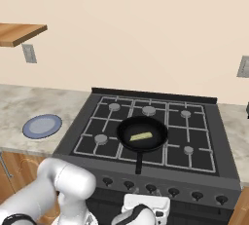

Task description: Pick up the butter stick and place it in the pan. Then turn on the burner for the pan.

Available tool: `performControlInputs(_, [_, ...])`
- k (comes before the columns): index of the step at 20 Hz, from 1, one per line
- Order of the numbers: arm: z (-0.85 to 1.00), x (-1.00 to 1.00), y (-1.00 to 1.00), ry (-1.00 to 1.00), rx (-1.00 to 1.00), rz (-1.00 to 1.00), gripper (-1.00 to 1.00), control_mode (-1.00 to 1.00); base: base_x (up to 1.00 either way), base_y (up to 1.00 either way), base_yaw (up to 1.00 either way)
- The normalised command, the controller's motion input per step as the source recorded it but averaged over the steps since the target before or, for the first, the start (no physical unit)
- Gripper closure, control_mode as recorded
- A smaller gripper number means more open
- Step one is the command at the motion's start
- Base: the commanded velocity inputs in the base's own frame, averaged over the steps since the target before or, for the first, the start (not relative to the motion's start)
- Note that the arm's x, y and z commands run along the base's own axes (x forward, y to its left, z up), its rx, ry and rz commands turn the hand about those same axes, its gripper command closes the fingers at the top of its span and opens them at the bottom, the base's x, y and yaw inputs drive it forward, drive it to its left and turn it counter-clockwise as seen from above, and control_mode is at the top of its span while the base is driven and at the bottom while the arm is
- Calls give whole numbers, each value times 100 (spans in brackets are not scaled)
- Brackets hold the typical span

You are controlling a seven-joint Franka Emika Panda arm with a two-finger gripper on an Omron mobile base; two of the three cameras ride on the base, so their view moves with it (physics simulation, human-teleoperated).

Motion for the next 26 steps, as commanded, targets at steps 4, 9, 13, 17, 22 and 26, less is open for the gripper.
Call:
performControlInputs(4, [-9,12,-17,0,1,1,-100,-100,0,0,0])
performControlInputs(9, [-17,19,-1,0,0,2,-100,-100,0,0,0])
performControlInputs(13, [-15,14,0,0,0,3,-100,-100,0,0,0])
performControlInputs(17, [-18,13,0,0,0,3,100,-100,0,0,0])
performControlInputs(22, [-5,7,0,2,-1,2,100,-100,0,0,0])
performControlInputs(26, [0,0,3,0,-2,0,100,-100,0,0,0])
